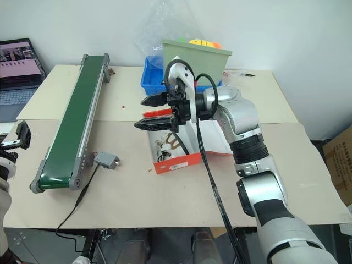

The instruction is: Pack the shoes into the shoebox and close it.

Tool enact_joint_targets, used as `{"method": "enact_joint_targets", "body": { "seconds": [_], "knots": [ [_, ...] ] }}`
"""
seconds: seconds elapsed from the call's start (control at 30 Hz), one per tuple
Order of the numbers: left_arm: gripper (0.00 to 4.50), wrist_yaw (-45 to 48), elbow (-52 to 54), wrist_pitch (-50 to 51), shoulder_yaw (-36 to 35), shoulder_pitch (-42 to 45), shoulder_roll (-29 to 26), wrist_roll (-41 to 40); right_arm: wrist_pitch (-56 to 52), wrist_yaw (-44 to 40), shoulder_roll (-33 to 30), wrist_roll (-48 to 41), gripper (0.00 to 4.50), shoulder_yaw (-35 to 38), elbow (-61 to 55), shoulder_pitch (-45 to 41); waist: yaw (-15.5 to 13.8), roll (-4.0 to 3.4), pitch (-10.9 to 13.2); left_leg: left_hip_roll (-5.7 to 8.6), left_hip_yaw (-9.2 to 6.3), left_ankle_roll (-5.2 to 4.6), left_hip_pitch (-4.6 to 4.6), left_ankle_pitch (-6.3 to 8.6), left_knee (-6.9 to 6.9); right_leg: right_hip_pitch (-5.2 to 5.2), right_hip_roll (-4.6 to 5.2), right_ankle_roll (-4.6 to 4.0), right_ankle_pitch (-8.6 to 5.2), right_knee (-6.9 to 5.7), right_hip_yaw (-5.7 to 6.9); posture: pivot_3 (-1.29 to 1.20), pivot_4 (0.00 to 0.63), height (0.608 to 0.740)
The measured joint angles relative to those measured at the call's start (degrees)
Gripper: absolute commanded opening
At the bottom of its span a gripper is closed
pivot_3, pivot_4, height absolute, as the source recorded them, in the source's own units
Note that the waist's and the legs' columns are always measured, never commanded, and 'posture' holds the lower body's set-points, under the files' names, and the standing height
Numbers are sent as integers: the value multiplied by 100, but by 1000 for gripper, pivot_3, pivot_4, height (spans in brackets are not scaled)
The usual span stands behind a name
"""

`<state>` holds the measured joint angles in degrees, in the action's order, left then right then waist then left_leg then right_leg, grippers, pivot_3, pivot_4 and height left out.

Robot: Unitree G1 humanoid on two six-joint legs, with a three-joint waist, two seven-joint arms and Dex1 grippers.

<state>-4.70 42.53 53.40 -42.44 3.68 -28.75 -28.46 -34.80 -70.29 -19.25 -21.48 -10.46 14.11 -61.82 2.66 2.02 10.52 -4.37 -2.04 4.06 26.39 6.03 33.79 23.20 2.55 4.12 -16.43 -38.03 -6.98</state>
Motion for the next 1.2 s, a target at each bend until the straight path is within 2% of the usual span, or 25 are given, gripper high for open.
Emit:
{"method": "enact_joint_targets", "body": {
  "seconds": [0.23, 0.3, 0.37, 0.4, 0.47, 0.53, 0.6, 0.7, 0.77, 0.83, 1.2],
  "knots": [
    [4500, 163, -121, -59, -54, 22, -121, 29, 72, 122, 3, 57, 4484, -24, 26, 15, 1, 1, 0, 0, 0, 0, 0, 0, 1, 0, 0, 0, 0, 0, 0, 0, 150, 740],
    [4500, 178, -140, -233, 118, -197, -471, 365, 111, 171, -1, 73, 4484, -23, 79, 18, 14, 6, -2, -2, 0, 0, 0, 0, -2, 1, -2, -2, 0, 1, 0, 0, 150, 740],
    [4500, -6, -143, -247, -149, 255, -32, 154, 165, 197, -16, 117, 4484, -17, 180, 17, -14, -4, -1, 0, 6, 0, -2, 0, 1, -2, 3, -1, 1, 0, -2, 0, 150, 740],
    [4500, -59, -184, -257, -105, 119, -135, 259, 211, 208, 81, 121, 4484, -54, 200, 17, -8, 22, -8, -10, 1, 0, -1, 0, 1, 0, -9, -4, 2, -1, 3, 0, 150, 740],
    [4500, 69, -238, -238, -28, 16, -252, 264, 228, 216, 23, 132, 4484, -37, 234, 18, 4, 25, -9, -4, 3, 0, -1, 0, 0, 1, -3, -4, 2, -1, -1, 0, 150, 740],
    [4500, -177, -276, -220, -441, 646, 352, -261, 233, 234, 18, 177, 4484, -22, 309, 15, -37, 27, -10, -5, 0, 1, -1, 0, 5, -5, -2, -3, 2, -1, 6, 0, 150, 740],
    [4500, -98, -316, -223, -312, 341, -109, -166, 262, 227, 117, 180, 4484, -63, 310, 1, 19, 57, -21, -15, -4, 1, -1, 0, 1, -1, -13, -8, 5, -2, 7, 0, 150, 740],
    [4500, -153, -318, -212, -417, 433, -72, -130, 278, 237, 72, 221, 4484, -30, 365, 0, 8, 52, -18, -8, 0, 1, -1, 0, 1, -1, -6, -7, 4, -1, 6, 0, 150, 740],
    [4500, -69, -324, -208, -268, 158, -331, 19, 297, 237, 66, 222, 4484, -29, 371, -4, 26, 52, -18, -8, 1, 1, -1, 0, -1, 1, -6, -8, 4, -2, 5, 0, 150, 740],
    [4500, -165, -329, -208, -366, 446, -30, -86, 294, 276, 82, 223, 4484, -20, 424, -5, 1, 52, -18, -8, 0, 1, -2, 0, 1, -1, -6, -8, 4, -3, 8, 0, 150, 740],
    [4500, -45, -519, -229, -354, 426, -28, -55, -312, 455, 154, 217, 4484, -23, 621, -9, -2, 54, -19, -8, 0, 1, -1, 0, 1, -1, -6, -8, 4, -2, 6, 0, 150, 740]
  ]
}}
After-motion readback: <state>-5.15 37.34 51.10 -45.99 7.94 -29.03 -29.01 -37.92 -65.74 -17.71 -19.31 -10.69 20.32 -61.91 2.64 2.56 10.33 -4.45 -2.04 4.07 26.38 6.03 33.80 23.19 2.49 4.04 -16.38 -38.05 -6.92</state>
